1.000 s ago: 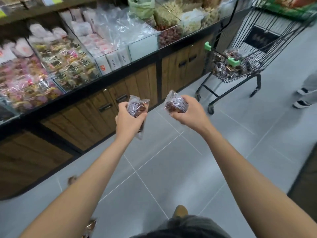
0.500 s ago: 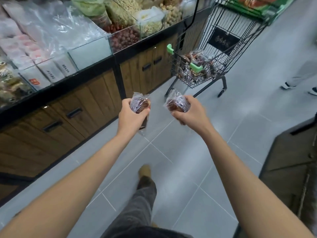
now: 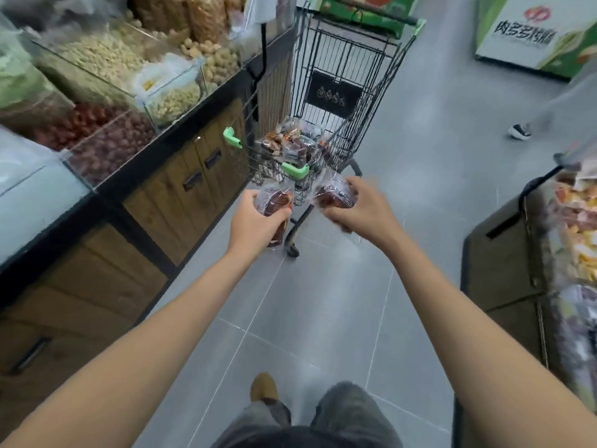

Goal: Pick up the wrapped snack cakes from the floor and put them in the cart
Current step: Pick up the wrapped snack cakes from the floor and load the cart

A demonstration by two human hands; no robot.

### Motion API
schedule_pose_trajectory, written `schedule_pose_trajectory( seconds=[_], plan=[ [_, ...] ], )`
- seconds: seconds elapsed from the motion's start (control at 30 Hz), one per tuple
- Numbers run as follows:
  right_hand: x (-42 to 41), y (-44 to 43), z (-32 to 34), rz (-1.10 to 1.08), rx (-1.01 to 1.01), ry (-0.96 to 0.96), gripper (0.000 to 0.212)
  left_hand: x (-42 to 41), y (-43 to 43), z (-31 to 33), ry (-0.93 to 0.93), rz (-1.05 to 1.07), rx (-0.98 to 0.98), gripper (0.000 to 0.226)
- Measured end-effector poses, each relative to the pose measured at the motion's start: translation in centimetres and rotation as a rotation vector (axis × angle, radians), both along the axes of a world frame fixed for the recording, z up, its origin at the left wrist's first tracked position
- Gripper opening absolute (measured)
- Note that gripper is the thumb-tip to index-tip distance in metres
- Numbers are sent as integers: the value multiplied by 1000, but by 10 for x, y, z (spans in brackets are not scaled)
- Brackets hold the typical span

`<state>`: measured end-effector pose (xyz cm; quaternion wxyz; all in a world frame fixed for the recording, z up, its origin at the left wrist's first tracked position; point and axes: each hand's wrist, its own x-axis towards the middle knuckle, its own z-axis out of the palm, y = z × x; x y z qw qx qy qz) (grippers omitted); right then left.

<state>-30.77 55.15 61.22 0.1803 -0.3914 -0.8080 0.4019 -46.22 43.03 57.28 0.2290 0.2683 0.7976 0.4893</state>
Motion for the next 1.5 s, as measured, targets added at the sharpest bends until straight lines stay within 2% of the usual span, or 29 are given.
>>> schedule_pose_trajectory(
  seconds=[0.1,0.27,0.47,0.67,0.77,1.0,1.13,1.3,1.4,1.5],
  plan=[
    [1,47,0,-89,12,57,25,-9,54,1,19,-62,-1,38],
    [-3,138,-15,-149,9,41,26,-19,146,-17,33,-108,-32,46],
    [-26,262,-23,-65,-19,44,20,-29,264,-24,30,-64,-61,44],
    [-52,373,-26,78,-87,-13,31,-31,365,-24,-80,100,-68,45],
    [-70,413,-26,149,-67,-30,26,-38,389,-30,-101,188,-66,42],
    [-138,469,-47,294,-12,-117,38,-89,416,-55,-186,404,-104,43],
    [-186,498,-65,390,-40,-146,38,-132,448,-74,-222,459,-125,44],
    [-248,563,-83,396,-39,-246,34,-201,495,-97,-341,536,-140,52],
    [-282,599,-91,399,-108,-294,42,-233,521,-110,-433,583,-161,54],
    [-315,624,-101,388,-113,-337,33,-253,544,-119,-436,549,-191,55]
  ],
)
